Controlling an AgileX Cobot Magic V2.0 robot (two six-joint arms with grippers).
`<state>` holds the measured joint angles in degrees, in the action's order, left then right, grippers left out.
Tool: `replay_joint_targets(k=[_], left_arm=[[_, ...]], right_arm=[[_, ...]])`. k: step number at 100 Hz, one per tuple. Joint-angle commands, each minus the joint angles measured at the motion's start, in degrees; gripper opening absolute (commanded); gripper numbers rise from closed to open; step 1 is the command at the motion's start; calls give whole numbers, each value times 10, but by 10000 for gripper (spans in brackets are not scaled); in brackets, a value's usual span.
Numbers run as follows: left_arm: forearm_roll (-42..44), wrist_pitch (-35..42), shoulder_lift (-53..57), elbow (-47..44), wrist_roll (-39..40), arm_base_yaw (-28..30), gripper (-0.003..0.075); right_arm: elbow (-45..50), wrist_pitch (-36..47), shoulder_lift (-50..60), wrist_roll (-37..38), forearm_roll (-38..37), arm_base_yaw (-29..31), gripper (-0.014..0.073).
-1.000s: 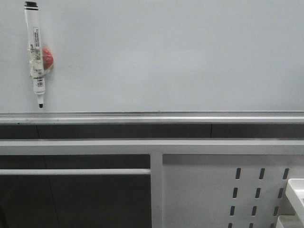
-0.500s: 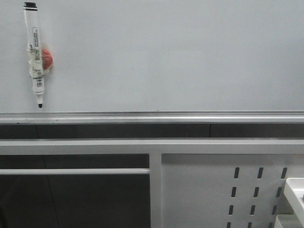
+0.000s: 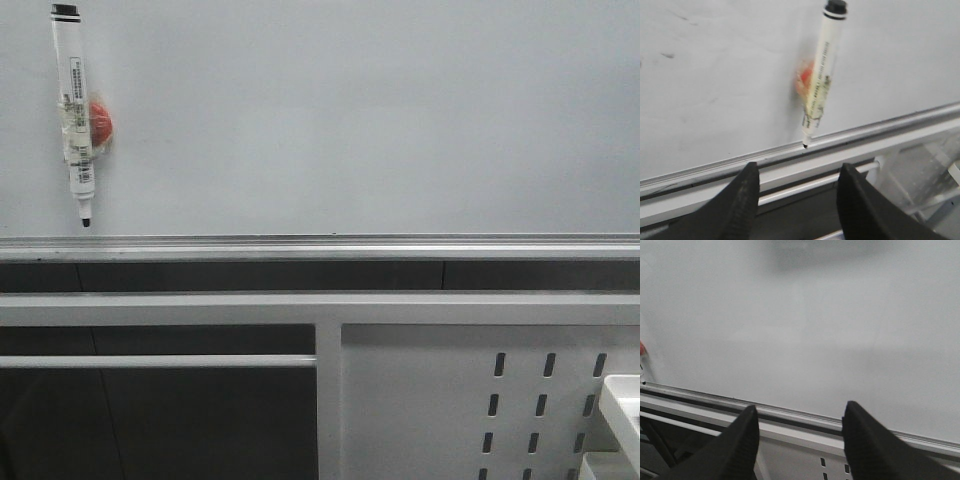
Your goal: Write number 1 on whiteboard
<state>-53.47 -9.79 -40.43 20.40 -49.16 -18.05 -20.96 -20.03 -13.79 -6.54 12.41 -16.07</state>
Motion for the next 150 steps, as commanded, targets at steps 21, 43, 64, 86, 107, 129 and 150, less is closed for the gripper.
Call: replay_joint_targets(k=[21, 43, 64, 86, 107, 129, 150], left_arm=[[-36, 114, -62, 20, -1, -104, 336], [-44, 294, -113, 20, 5, -228, 336], [-75, 400, -185, 20, 42, -285, 336], [-20, 433, -235, 20, 135, -284, 335], [4, 455, -274, 33, 189, -283, 335], [7, 461, -313, 70, 190, -282, 335], [3, 469, -347, 84, 190, -282, 335]], right_arm=[[-20, 49, -10, -9, 3, 0, 347], [-20, 50, -10, -9, 3, 0, 347], [-20, 50, -10, -9, 3, 0, 347], [-20, 50, -10, -9, 3, 0, 347], [-20, 51, -10, -9, 3, 0, 347], [-20, 51, -10, -9, 3, 0, 347], [-20, 51, -10, -9, 3, 0, 347]])
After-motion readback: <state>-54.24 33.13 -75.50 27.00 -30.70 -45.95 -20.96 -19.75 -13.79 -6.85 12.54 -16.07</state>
